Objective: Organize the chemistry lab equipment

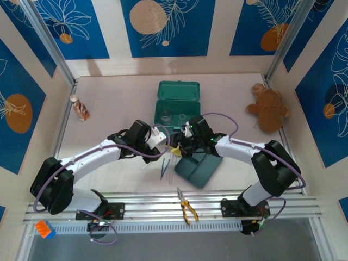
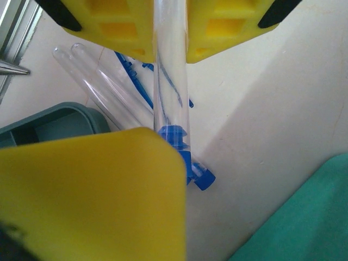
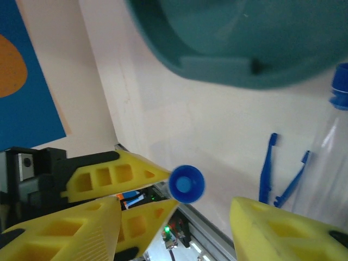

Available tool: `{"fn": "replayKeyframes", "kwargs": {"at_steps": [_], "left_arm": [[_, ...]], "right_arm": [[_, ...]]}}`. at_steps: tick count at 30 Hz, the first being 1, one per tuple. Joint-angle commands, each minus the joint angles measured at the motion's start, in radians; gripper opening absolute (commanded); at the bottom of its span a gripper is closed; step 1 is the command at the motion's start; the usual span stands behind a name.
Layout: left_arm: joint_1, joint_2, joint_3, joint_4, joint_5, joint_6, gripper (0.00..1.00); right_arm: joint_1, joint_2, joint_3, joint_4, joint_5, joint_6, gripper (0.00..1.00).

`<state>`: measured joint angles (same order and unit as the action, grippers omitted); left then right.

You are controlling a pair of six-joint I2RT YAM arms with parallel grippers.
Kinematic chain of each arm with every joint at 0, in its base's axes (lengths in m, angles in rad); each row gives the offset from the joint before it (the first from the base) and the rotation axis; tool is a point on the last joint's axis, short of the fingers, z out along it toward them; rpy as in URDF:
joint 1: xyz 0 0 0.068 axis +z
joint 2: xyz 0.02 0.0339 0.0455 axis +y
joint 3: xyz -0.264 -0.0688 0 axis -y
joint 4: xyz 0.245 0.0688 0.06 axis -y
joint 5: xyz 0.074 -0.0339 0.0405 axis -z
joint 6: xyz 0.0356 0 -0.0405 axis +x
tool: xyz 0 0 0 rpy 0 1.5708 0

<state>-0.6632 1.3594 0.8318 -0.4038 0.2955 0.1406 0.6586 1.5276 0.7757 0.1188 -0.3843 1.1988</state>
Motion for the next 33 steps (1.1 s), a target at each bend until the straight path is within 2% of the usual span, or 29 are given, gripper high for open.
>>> {"fn": "replayKeyframes", "kwargs": {"at_steps": [1, 12, 26, 33], "left_arm": [[0.006, -0.022, -0.008, -0.002, 0.041, 0.015, 0.18], [0.006, -0.029, -0.008, -0.002, 0.047, 0.01, 0.19], [0.006, -0.025, -0.003, 0.006, 0.029, 0.002, 0.22], [0.006, -0.025, 0.001, 0.004, 0.021, 0.002, 0.24]], "right_arm": [[-0.006, 0.024, -0.006, 0.049, -0.041, 0.033, 0.56], [0.001, 0.065, -0.013, 0.119, -0.064, 0.068, 0.49], [0.012, 0.056, -0.024, 0.091, -0.074, 0.053, 0.24], [0.013, 0.012, -0.039, 0.022, -0.048, 0.025, 0.22]]}}
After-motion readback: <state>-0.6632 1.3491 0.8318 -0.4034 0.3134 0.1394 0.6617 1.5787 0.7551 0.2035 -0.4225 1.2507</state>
